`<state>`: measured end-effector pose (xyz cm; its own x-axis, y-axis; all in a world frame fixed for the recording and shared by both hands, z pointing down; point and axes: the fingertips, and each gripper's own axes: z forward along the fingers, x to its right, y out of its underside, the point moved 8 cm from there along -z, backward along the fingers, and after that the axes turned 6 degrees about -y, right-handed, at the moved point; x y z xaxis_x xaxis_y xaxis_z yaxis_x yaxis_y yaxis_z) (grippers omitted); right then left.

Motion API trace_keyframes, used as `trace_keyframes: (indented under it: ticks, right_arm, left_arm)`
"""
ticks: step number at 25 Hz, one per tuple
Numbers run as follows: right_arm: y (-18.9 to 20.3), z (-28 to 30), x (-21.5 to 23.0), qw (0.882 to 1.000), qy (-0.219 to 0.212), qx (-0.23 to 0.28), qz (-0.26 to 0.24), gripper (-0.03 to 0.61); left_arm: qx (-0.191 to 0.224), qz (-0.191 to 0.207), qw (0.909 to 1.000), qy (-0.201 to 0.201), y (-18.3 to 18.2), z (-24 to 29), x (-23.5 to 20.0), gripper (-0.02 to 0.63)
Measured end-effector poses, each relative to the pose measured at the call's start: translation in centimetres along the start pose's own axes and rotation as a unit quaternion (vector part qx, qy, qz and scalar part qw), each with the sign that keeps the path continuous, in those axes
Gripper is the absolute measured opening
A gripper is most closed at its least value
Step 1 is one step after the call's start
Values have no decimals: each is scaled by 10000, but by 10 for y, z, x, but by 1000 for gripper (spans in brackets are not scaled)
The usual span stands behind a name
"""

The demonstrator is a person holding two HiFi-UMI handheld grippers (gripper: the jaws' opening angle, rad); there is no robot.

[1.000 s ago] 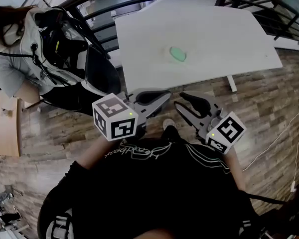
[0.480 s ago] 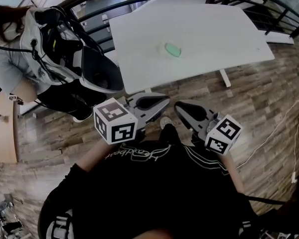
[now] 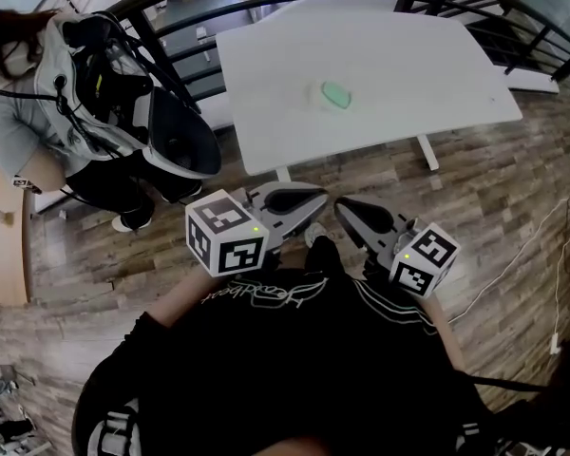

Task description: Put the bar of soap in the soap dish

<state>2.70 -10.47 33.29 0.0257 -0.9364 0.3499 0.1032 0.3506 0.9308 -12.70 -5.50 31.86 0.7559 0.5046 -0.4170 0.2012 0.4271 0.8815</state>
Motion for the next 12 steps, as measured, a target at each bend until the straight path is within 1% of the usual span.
trace_keyframes:
  ticks: [7,12]
  right_arm:
    - [4,9,-5,10000,59,-41,37,20]
    - [8,15,-8,9999,49,-16,87,18]
  left_arm:
    - [60,-30,10000,43,5,-12,-3,9]
    - [50,-71,10000,-16,10,-17,-10,9]
